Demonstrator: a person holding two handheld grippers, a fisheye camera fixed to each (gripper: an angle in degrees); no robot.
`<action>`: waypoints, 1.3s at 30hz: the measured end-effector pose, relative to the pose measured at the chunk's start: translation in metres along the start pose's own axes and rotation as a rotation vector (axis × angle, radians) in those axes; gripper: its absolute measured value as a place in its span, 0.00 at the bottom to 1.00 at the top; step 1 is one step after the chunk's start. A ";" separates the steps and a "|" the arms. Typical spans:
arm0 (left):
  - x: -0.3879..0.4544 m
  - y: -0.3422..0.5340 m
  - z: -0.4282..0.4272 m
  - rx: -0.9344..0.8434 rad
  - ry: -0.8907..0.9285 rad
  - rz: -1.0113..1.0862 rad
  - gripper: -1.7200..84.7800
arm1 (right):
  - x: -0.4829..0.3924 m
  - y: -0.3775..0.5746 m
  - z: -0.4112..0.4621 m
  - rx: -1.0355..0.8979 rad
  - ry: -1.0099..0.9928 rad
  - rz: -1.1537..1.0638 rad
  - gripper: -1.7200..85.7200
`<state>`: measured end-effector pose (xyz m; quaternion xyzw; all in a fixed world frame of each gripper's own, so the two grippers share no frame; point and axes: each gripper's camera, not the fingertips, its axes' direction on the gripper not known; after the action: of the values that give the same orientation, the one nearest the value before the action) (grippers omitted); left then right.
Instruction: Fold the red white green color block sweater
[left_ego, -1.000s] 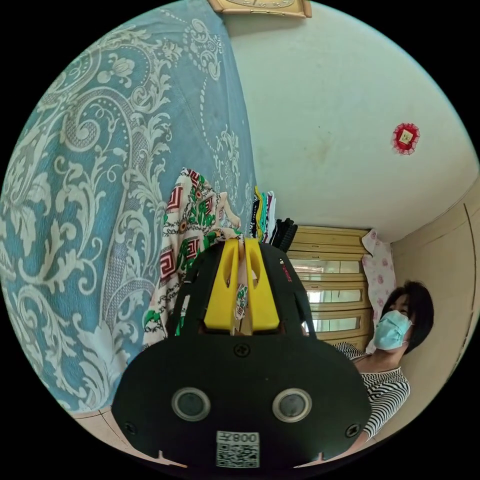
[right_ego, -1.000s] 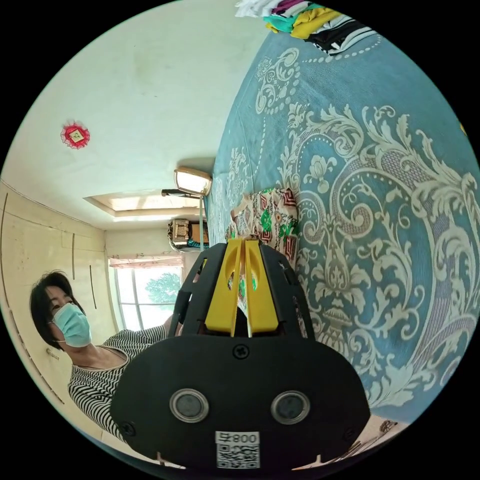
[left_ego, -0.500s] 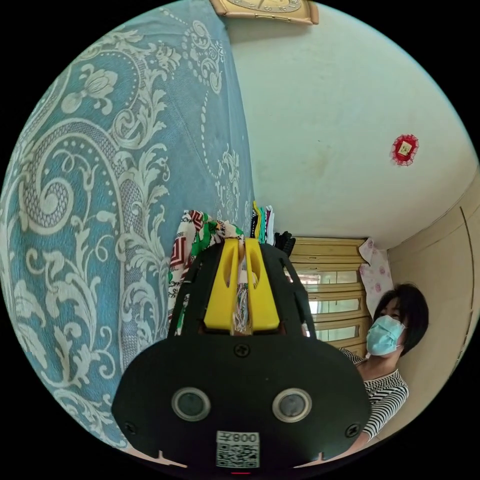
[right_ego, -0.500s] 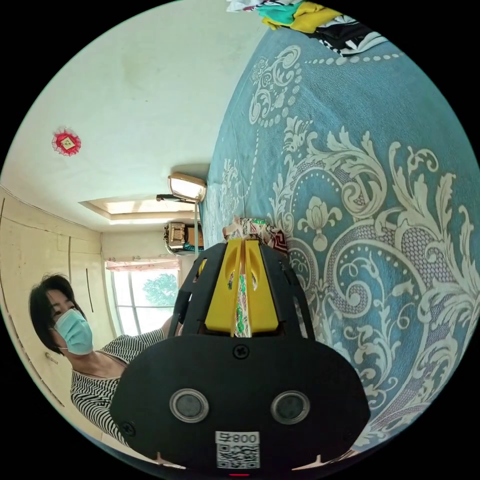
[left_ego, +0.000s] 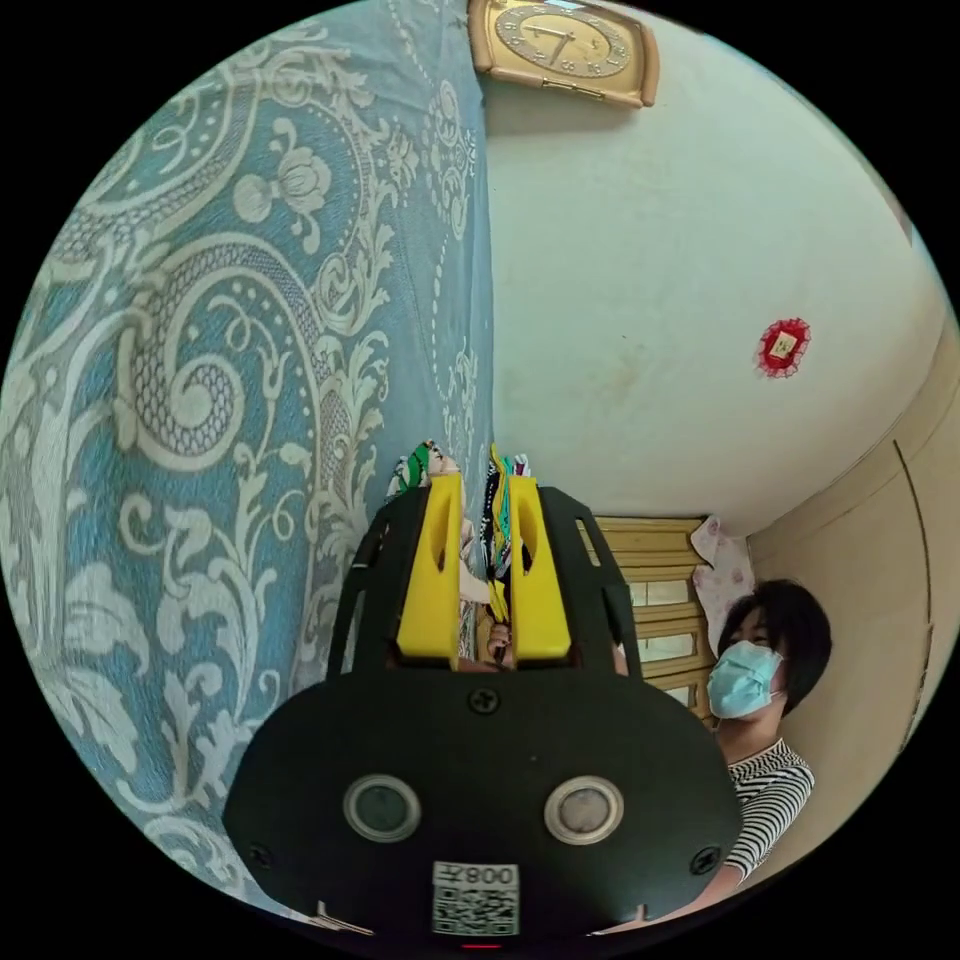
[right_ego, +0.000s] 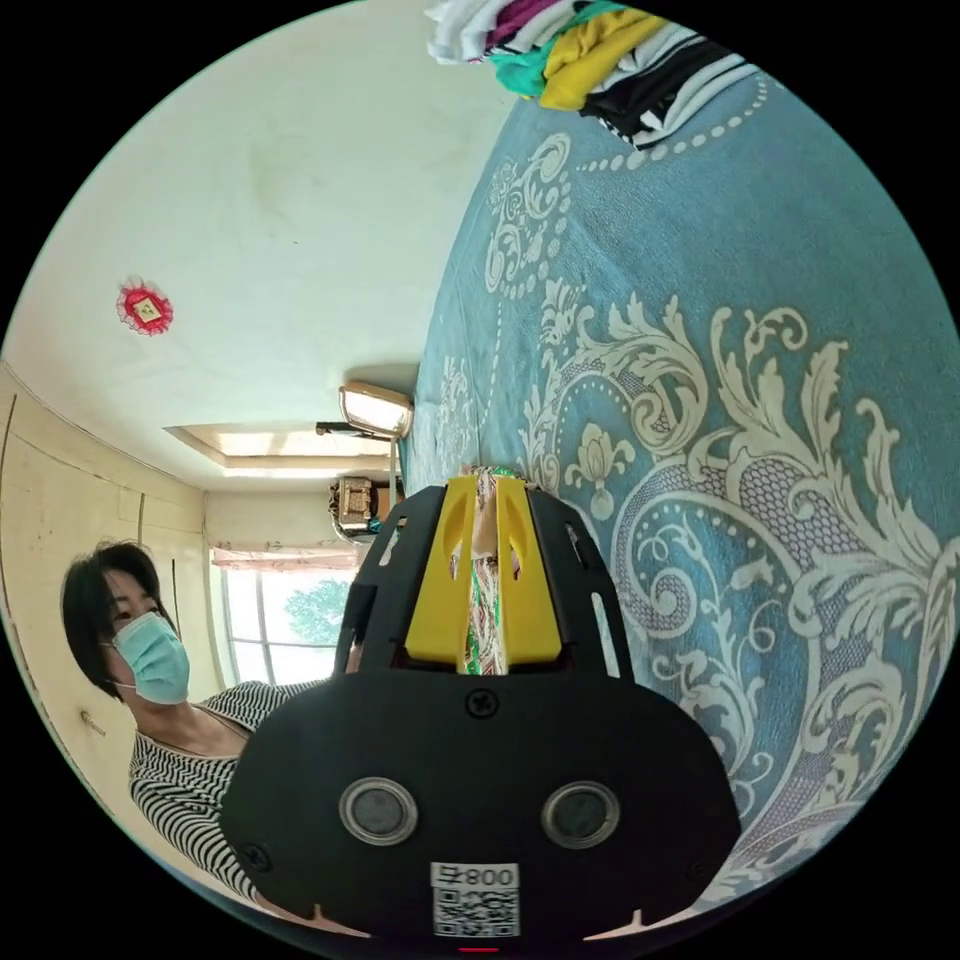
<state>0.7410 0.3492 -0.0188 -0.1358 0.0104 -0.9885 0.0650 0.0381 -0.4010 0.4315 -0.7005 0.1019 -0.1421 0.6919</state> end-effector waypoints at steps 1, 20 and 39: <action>0.006 0.001 0.004 0.008 0.014 0.014 0.09 | -0.004 0.005 0.003 0.021 0.002 -0.016 0.04; 0.151 -0.017 0.242 -0.611 -0.686 0.502 0.02 | -0.138 0.057 0.283 -0.373 0.627 -0.480 0.02; 0.232 -0.058 0.271 -0.571 -0.701 0.601 0.02 | -0.230 0.068 0.397 -0.468 0.694 -0.649 0.02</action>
<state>0.5857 0.3752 0.3064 -0.4608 0.2947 -0.7796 0.3049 -0.0390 0.0488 0.3497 -0.7433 0.1320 -0.5461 0.3631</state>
